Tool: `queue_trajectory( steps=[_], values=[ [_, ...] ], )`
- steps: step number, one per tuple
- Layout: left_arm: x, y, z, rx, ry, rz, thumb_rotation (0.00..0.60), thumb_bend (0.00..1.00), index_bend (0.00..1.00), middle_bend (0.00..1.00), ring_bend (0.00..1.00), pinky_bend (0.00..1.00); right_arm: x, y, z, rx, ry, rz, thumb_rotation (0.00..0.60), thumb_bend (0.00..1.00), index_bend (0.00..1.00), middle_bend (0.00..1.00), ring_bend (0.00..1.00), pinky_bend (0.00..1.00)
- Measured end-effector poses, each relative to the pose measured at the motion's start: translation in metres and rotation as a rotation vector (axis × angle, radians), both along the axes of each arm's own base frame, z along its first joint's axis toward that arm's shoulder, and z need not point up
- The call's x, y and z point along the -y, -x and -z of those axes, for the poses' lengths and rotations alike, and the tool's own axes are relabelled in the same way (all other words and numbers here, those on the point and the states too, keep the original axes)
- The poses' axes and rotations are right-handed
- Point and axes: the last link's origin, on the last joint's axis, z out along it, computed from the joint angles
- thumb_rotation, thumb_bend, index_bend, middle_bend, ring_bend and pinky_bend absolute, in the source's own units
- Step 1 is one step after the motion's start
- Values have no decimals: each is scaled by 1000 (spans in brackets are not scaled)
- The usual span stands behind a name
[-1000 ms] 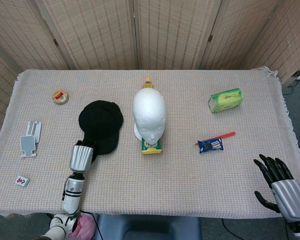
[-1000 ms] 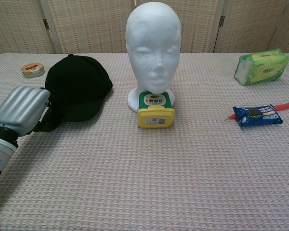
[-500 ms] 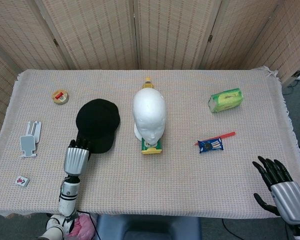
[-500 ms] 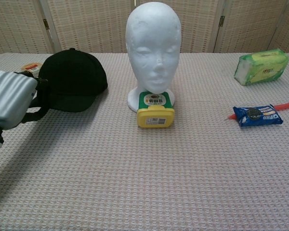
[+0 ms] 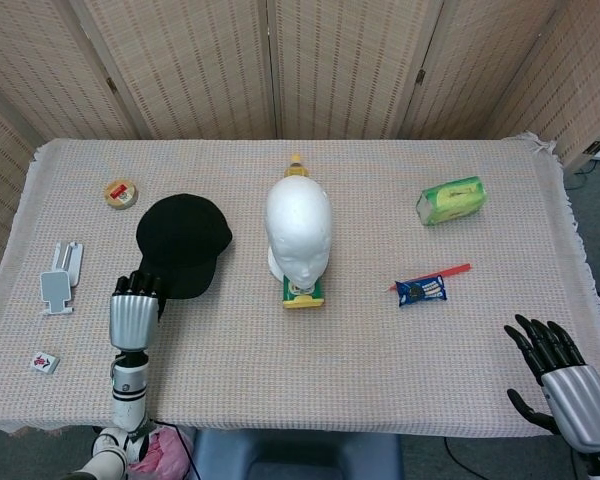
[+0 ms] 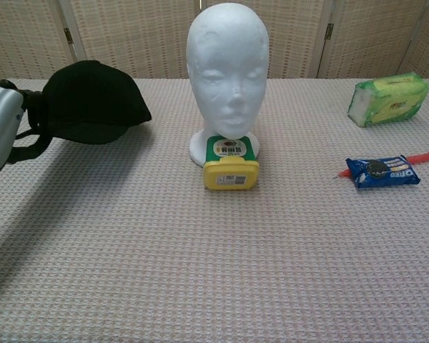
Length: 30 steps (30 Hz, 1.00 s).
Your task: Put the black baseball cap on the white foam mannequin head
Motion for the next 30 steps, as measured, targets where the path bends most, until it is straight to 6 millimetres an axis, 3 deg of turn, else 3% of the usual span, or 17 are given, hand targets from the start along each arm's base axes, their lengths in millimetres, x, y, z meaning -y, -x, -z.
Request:
queue_trajectory(
  steps=[13,30],
  values=[
    [-7,3,-40,34,-155,48,600,467,644,653,495,609,0,0,0,-1,4,-1,600,244,0,0,0,0],
    [-10,-25,-75,17,-260,163,600,467,642,653,495,609,2,0,-1,2,18,-2,600,244,0,0,0,0]
  ],
)
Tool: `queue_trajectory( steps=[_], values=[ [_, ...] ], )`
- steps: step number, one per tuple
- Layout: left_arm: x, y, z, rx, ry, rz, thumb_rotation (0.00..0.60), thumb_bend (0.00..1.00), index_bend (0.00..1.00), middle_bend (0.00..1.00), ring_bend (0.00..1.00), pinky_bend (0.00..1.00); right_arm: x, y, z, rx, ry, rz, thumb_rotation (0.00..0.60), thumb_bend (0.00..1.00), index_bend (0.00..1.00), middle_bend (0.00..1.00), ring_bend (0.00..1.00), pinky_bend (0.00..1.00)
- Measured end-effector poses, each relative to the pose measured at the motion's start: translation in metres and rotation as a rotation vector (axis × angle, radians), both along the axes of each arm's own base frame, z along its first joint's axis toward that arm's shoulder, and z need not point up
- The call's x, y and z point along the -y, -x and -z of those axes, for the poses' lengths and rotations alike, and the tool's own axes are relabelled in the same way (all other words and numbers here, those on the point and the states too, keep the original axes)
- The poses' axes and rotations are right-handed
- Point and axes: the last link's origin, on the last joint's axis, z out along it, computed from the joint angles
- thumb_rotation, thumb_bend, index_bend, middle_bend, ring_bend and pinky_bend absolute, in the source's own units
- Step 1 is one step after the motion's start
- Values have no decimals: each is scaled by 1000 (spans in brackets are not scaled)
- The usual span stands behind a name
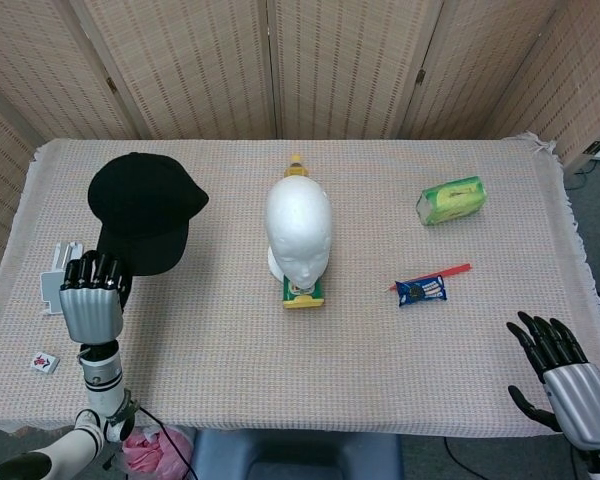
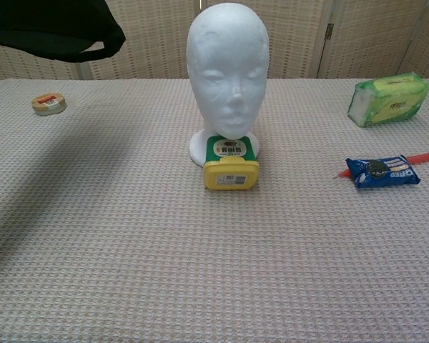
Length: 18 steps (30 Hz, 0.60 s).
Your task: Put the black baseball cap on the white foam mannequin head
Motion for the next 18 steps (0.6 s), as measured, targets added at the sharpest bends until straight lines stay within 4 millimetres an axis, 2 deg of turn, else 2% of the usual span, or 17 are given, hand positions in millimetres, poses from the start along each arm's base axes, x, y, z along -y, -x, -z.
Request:
queue_trajectory(
  steps=[12,18],
  values=[
    [0,-47,-18,-44,-6,54,600,467,639,653,495,609,0,2,-3,8,9,13,600,245,0,0,0,0],
    [-10,-75,-27,-60,7,80,600,466,640,653,495,609,3,4,-3,9,7,27,600,244,0,0,0,0]
  ],
)
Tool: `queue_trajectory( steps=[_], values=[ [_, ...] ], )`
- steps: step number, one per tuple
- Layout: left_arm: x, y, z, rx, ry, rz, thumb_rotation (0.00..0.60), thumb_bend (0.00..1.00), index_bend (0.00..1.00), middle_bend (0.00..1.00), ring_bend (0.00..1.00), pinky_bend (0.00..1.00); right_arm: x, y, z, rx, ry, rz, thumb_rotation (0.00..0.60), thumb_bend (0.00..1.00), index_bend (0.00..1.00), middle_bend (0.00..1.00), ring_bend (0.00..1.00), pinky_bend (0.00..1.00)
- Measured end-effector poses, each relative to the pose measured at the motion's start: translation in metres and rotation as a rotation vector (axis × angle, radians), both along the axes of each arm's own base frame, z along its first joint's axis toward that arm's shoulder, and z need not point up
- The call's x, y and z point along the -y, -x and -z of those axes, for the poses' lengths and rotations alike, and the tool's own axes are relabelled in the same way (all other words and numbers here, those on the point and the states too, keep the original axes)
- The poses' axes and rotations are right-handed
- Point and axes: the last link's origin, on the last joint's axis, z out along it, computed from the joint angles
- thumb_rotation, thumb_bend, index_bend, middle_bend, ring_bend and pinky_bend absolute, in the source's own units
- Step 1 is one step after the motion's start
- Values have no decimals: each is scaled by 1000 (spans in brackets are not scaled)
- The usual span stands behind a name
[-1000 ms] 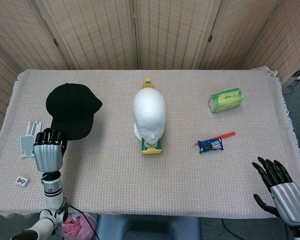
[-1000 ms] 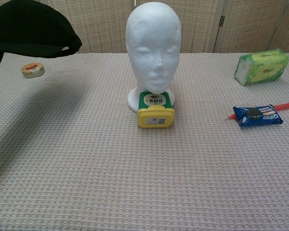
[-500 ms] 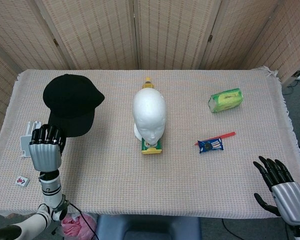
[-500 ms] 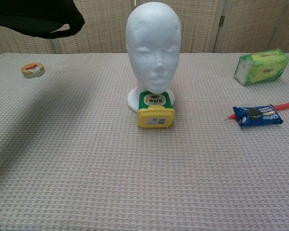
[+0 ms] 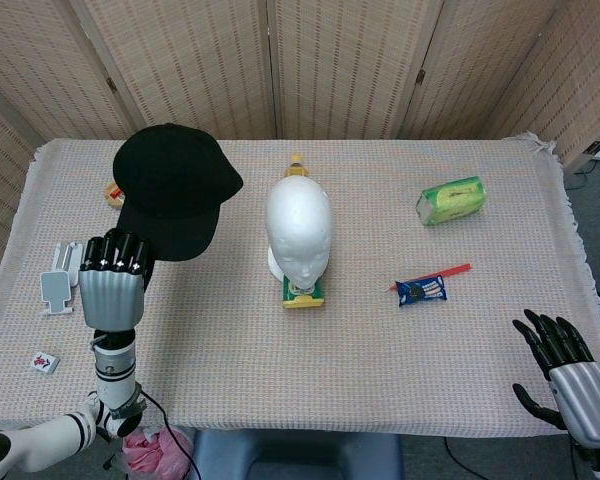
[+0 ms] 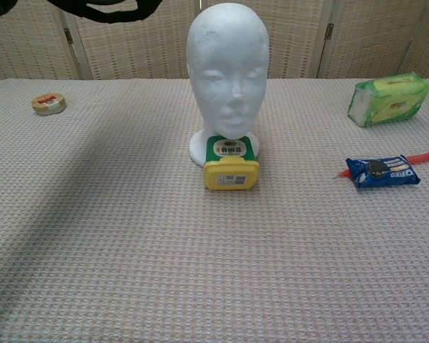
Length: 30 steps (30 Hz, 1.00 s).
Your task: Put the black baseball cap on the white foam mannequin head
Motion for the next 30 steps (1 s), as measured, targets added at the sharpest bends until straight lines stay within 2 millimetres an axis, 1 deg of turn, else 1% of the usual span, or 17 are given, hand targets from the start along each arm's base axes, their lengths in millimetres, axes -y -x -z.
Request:
queue_trajectory(
  steps=[6,13,19,30],
  values=[
    [-13,-26,-6,21,13,15,600,466,639,653,494,609,5,2,0,3,0,21,600,245,0,0,0,0],
    [-20,-46,2,27,40,32,600,465,639,653,494,609,8,4,-3,12,-1,30,600,244,0,0,0,0],
    [-21,-59,14,29,61,39,600,465,639,653,494,609,9,5,-6,24,4,34,600,245,0,0,0,0],
    [-17,-96,44,-1,96,56,600,465,638,653,494,609,8,7,-16,65,-4,28,600,245,0,0,0,0]
  ],
)
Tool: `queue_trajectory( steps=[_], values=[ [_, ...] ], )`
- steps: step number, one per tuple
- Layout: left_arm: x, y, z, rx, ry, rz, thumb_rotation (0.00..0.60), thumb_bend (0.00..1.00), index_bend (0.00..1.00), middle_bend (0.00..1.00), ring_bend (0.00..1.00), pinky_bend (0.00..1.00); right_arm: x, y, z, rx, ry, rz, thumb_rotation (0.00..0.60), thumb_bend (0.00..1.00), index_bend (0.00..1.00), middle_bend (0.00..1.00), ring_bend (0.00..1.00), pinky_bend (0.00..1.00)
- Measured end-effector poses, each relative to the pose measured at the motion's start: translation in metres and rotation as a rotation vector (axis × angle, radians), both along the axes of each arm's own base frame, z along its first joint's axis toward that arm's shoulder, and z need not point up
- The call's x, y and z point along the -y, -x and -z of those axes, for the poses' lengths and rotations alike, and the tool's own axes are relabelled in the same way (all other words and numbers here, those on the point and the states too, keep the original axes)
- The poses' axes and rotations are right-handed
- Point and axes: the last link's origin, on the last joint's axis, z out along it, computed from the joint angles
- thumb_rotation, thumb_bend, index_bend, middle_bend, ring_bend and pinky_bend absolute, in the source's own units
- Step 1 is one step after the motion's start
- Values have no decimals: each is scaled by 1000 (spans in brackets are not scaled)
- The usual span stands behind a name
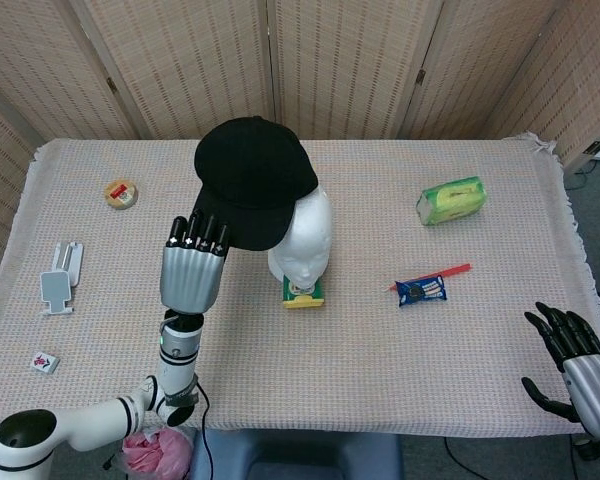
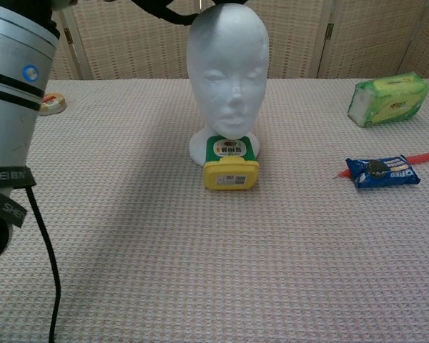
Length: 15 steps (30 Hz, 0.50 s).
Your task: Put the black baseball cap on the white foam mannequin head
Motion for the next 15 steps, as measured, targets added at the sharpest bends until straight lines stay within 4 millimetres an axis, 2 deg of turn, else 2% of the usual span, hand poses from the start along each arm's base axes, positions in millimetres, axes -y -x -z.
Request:
queue_trajectory(
  steps=[8,15],
  values=[
    [-1,-21,15,-5,18,14,600,465,638,653,494,609,2,3,-3,11,-22,3,600,245,0,0,0,0],
    [6,-23,24,-9,19,6,600,465,638,653,494,609,1,2,-3,15,-33,-2,600,244,0,0,0,0]
  ],
)
